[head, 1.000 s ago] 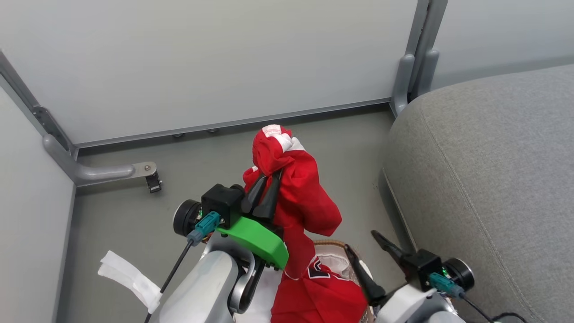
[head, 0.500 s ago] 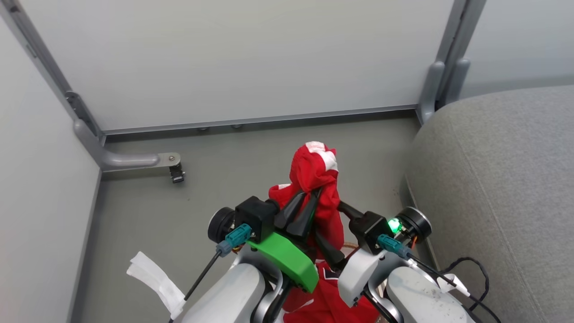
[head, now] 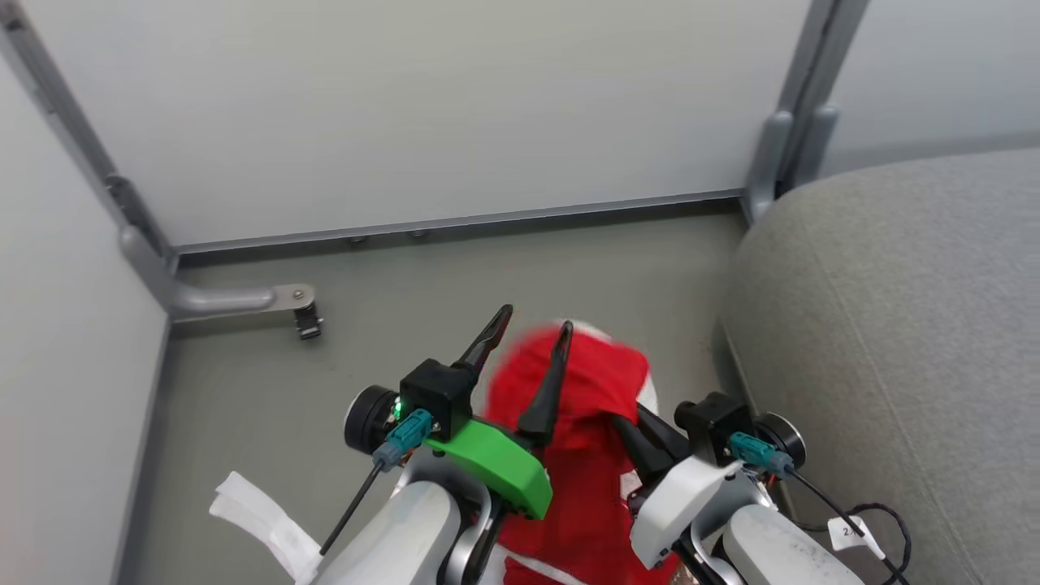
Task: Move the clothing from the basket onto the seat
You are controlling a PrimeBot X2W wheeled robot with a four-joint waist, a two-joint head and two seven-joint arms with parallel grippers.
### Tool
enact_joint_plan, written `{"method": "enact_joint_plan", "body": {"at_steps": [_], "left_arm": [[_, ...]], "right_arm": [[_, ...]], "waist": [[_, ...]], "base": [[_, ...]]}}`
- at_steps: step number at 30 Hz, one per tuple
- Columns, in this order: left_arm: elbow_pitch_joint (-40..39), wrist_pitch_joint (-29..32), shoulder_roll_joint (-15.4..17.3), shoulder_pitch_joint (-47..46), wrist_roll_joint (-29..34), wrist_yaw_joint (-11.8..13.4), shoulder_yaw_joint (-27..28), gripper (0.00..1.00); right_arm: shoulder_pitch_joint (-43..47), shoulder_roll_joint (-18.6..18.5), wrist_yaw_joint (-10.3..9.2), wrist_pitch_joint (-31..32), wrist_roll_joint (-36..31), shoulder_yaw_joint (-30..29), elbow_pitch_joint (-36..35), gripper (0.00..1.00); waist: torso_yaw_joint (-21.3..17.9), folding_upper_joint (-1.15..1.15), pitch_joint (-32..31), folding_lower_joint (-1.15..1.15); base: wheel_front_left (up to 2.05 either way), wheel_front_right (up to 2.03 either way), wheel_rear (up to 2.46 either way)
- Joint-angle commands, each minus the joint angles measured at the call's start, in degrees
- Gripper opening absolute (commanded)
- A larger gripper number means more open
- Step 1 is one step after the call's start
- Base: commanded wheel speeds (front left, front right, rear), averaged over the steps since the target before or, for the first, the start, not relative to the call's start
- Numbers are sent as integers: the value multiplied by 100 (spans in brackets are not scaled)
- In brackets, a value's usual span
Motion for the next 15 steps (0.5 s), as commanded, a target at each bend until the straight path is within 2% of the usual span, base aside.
{"method": "enact_joint_plan", "body": {"at_steps": [1, 9, 13, 15], "left_arm": [[14, -5, 6, 105, 102, -21, 76, 100], [117, -4, 12, 205, 352, -160, 349, 100], [190, -5, 16, 135, 443, -207, 400, 100], [226, -5, 15, 52, 482, -258, 334, 100]], "right_arm": [[86, -21, -6, -28, -22, -53, -66, 0], [211, -26, -6, -28, 116, -339, -227, 0], [261, -10, -6, -28, 163, -561, -293, 0], [320, -14, -6, -28, 224, -765, -318, 0]], "waist": [[-858, 61, 191, 0], [-2384, 61, 494, 0], [-2881, 61, 664, 0], [-2953, 61, 771, 0]], "base": [[0, 0, 0], [0, 0, 0], [0, 0, 0], [0, 0, 0]]}}
